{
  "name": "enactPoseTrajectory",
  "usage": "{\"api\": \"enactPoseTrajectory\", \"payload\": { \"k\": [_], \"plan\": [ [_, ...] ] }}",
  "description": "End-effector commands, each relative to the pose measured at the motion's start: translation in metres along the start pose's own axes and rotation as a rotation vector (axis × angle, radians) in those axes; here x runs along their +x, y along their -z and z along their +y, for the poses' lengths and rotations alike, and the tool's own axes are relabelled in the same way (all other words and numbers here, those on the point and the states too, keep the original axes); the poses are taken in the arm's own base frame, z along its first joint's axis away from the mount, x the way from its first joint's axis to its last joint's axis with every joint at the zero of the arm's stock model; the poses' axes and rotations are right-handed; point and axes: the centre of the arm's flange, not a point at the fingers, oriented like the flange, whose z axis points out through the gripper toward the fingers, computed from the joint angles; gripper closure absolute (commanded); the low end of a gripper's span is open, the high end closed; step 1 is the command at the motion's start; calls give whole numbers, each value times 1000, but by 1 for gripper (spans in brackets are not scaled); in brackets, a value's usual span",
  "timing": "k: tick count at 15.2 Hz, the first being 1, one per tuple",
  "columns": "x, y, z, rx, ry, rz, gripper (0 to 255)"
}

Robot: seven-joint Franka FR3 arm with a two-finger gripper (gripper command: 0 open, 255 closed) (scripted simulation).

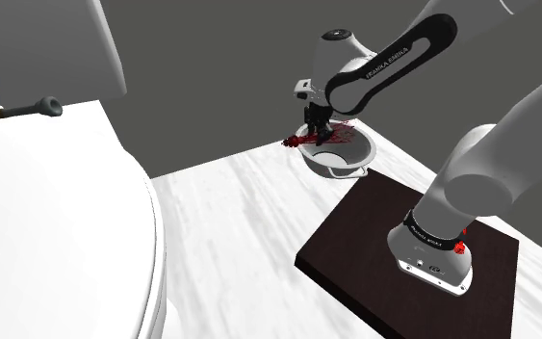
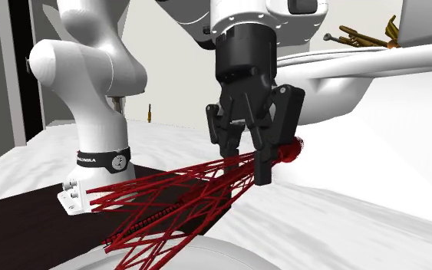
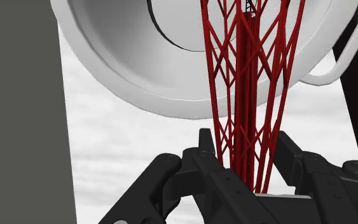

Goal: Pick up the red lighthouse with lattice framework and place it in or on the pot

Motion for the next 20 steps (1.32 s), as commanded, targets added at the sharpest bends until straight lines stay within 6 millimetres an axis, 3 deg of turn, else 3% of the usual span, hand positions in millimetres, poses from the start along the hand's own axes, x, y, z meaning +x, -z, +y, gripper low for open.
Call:
{"api": "enactPoseTrajectory", "payload": {
  "k": [1, 11, 20],
  "plan": [
    [-25, -2, 6, 0, 2, 0, 255],
    [-147, -18, 54, 0, 2, 0, 255],
    [-146, -60, 50, 0, 2, 0, 255]
  ]
}}
